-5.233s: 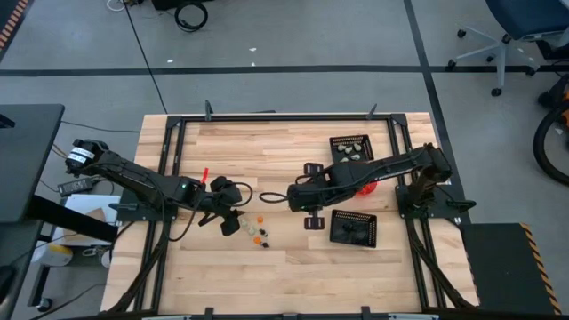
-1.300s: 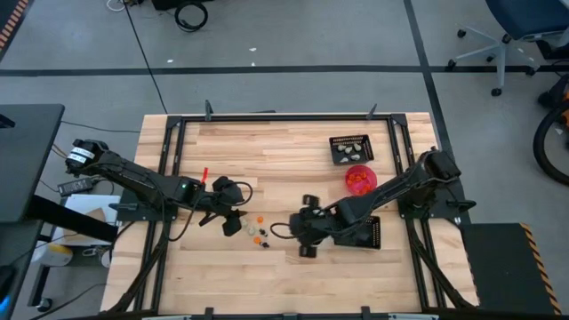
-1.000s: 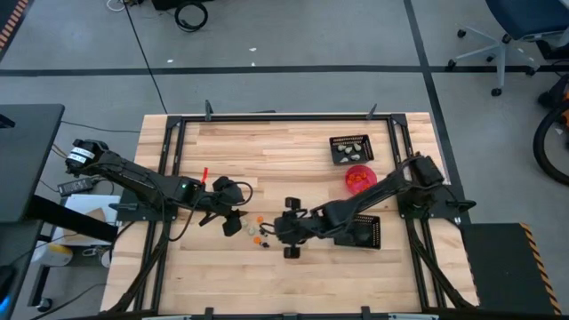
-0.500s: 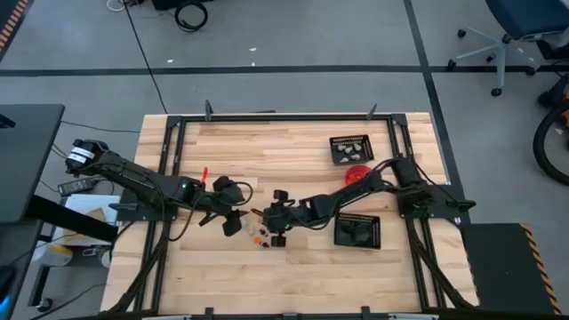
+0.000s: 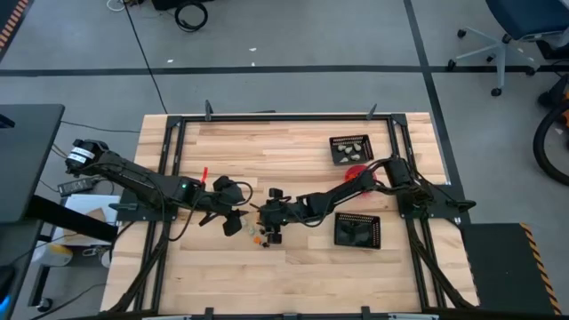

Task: Sort Halloween decoration
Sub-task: Put the orange pumpkin toy into the pink bowl

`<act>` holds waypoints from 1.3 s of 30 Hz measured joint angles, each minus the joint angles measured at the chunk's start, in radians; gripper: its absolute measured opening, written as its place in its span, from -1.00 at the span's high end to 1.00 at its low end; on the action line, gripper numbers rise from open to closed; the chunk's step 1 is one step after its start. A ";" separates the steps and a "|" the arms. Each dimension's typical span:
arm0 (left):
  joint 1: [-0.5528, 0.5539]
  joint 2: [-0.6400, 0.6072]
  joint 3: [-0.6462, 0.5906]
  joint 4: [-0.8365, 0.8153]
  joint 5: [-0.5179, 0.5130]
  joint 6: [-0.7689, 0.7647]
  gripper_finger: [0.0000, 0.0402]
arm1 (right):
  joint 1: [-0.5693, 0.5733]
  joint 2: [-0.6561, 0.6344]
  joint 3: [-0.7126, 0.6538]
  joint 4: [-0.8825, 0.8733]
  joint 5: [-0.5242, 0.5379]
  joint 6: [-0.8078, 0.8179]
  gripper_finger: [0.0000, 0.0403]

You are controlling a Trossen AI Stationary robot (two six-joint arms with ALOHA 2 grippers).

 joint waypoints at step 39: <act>0.000 0.000 0.000 -0.003 0.000 0.002 0.04 | -0.024 0.120 -0.056 0.216 -0.107 -0.001 0.31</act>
